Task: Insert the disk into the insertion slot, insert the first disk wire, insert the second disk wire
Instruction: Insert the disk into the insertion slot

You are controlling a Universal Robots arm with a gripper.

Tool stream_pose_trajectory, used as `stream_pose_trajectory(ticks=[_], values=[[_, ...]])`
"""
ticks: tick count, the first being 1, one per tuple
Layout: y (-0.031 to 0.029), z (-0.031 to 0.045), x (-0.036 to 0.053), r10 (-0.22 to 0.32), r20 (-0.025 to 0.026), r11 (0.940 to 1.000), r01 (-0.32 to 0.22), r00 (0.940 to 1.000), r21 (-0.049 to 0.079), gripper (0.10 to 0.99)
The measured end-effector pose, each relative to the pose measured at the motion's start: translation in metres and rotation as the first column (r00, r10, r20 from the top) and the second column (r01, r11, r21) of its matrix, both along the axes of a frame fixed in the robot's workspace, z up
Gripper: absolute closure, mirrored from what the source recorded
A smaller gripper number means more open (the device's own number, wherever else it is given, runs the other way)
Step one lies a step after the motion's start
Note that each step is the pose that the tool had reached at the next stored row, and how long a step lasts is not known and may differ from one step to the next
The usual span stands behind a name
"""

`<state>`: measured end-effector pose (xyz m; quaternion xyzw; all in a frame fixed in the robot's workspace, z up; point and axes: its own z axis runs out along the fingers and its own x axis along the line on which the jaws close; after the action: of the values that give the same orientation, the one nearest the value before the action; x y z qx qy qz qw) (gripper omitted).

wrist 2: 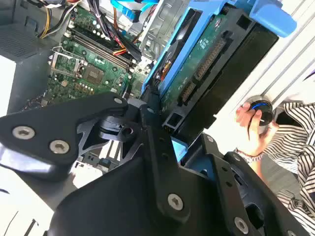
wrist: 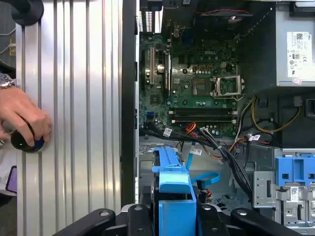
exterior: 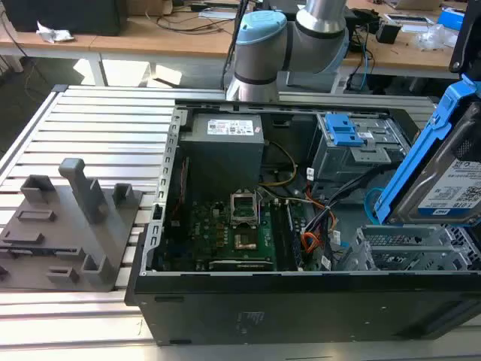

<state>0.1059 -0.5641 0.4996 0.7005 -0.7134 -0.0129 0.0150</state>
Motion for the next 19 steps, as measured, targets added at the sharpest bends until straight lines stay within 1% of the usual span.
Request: stream_pose_trajectory(ticks=[3, 6, 10, 16, 18, 19], values=[[0.0, -0.0047, 0.0, 0.0, 0.0, 1.0, 0.0, 1.0, 0.0, 0.725], [0.0, -0.0129, 0.0, 0.0, 0.0, 1.0, 0.0, 1.0, 0.0, 0.725], [0.0, -0.0191, 0.0, 0.0, 0.0, 1.0, 0.0, 1.0, 0.0, 0.725], [0.0, -0.0364, 0.0, 0.0, 0.0, 1.0, 0.0, 1.0, 0.0, 0.725], [0.0002, -0.0381, 0.0001, 0.0, 0.0, 1.0, 0.0, 1.0, 0.0, 0.725], [0.0021, -0.0386, 0.0004, 0.0, 0.0, 1.0, 0.0, 1.0, 0.0, 0.725]])
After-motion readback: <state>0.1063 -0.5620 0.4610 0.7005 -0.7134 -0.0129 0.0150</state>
